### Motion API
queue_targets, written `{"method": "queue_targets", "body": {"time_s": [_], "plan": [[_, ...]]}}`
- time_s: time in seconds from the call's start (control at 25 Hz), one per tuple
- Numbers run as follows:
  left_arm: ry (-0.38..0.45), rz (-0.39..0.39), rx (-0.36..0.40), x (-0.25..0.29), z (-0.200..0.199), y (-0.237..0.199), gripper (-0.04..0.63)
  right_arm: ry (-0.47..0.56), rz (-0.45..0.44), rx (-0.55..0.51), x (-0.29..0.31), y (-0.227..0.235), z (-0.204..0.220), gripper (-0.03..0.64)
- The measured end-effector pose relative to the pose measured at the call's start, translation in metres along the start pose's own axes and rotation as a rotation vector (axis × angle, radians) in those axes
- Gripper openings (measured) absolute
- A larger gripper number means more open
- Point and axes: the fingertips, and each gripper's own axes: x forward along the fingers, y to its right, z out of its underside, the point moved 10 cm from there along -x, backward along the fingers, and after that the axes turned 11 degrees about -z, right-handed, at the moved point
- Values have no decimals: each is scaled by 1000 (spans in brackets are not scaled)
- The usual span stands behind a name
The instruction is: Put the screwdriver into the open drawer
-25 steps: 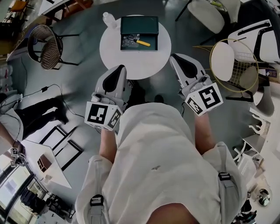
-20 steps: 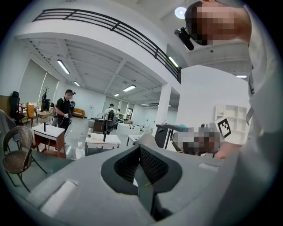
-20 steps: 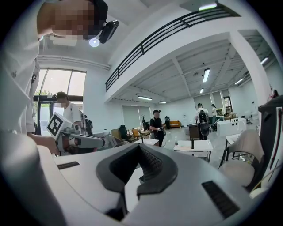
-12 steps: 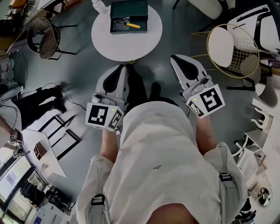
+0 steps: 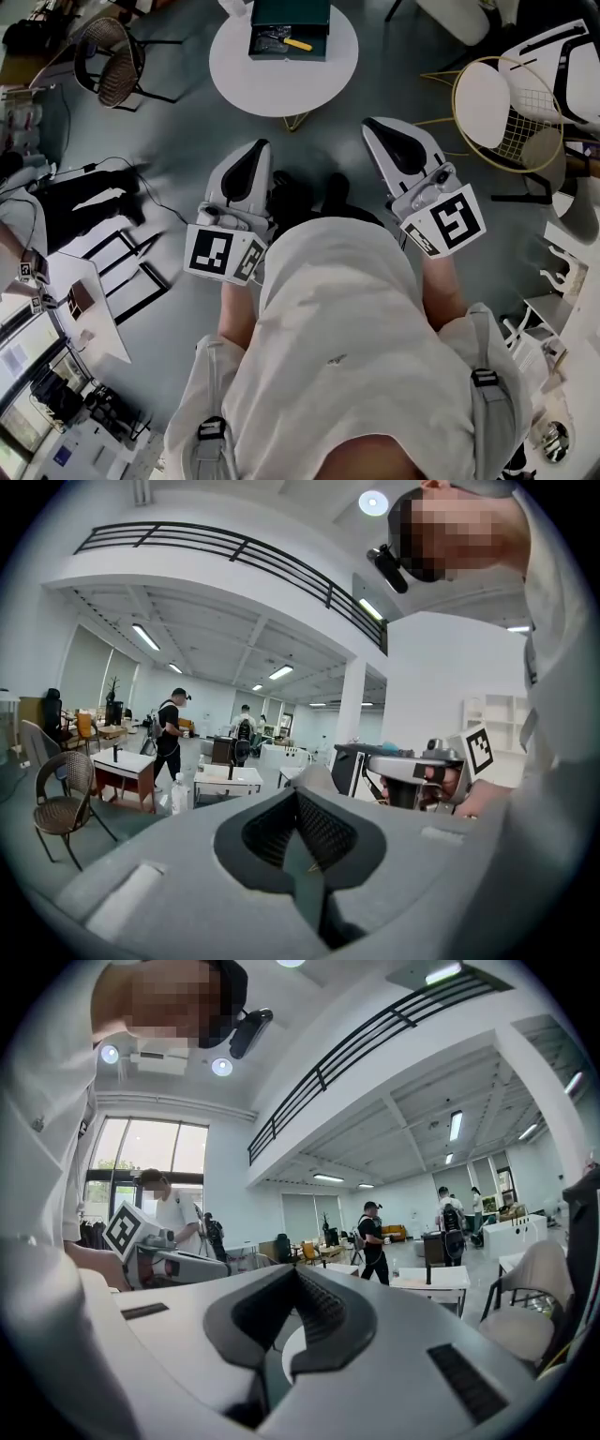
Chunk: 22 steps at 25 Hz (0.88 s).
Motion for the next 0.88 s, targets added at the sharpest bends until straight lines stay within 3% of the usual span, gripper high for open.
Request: {"method": "queue_targets", "body": {"time_s": [0.44, 0.88], "plan": [[39, 28, 14, -12, -13, -6, 12, 81, -13, 7, 9, -14, -17, 7], [28, 16, -13, -19, 1, -11, 12, 45, -39, 52, 12, -22, -6, 6]]}}
